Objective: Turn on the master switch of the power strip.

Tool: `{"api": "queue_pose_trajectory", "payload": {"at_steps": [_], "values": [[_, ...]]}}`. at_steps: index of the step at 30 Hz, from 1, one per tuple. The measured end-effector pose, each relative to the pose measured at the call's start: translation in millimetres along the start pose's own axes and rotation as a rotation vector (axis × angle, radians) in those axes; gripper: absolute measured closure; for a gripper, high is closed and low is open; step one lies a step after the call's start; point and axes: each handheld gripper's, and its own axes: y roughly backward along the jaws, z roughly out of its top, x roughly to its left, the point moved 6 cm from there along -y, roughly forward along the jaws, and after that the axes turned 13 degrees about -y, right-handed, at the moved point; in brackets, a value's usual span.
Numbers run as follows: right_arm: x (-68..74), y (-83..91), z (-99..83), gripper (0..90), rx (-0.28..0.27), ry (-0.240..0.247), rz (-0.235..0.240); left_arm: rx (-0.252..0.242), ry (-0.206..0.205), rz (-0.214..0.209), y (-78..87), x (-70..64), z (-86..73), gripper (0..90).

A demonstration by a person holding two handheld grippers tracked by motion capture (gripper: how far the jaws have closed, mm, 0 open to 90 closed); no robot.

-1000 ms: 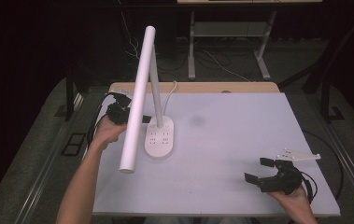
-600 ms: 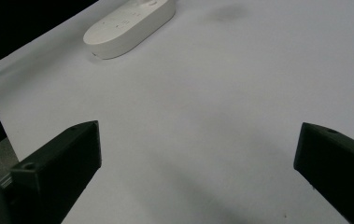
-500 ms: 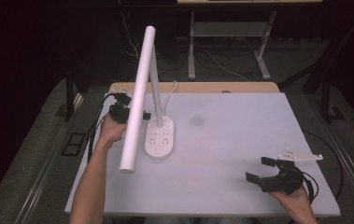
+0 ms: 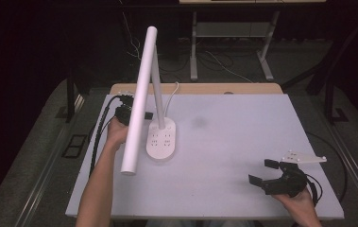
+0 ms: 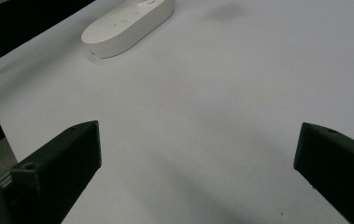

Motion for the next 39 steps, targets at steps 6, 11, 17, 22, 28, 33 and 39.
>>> {"api": "queue_pose_trajectory", "payload": {"at_steps": [6, 11, 17, 22, 28, 33, 39], "values": [[-0.8, -0.2, -0.1, 0.2, 0.000, 0.001, -0.001, 0.009, -0.010, 0.007, -7.2, -1.0, -1.3, 90.0], [-1.1, 0.3, -0.4, 0.2, 0.003, -0.003, -0.001, 0.016, -0.008, 0.013, -12.1, -0.8, -4.1, 90.0], [-1.8, 0.4, -0.6, 0.2, 0.004, -0.004, -0.002, 0.039, -0.014, 0.016, -16.5, 0.5, -12.1, 90.0], [-2.3, -0.2, -1.0, 0.2, 0.007, -0.005, -0.001, 0.051, -0.010, 0.020, -20.9, 0.2, -17.9, 89.9], [-2.0, -0.6, -1.4, 0.2, 0.010, -0.009, -0.001, 0.048, 0.001, 0.017, -23.8, -1.4, -22.1, 89.9], [-3.7, -0.5, -0.9, 0.2, 0.004, -0.008, -0.005, 0.040, 0.005, -0.001, -25.1, -4.4, -24.2, 89.6], [-4.7, -0.2, -1.2, 0.2, 0.007, -0.008, -0.006, 0.018, -0.007, 0.010, -25.2, -6.3, -26.1, 89.6]]}}
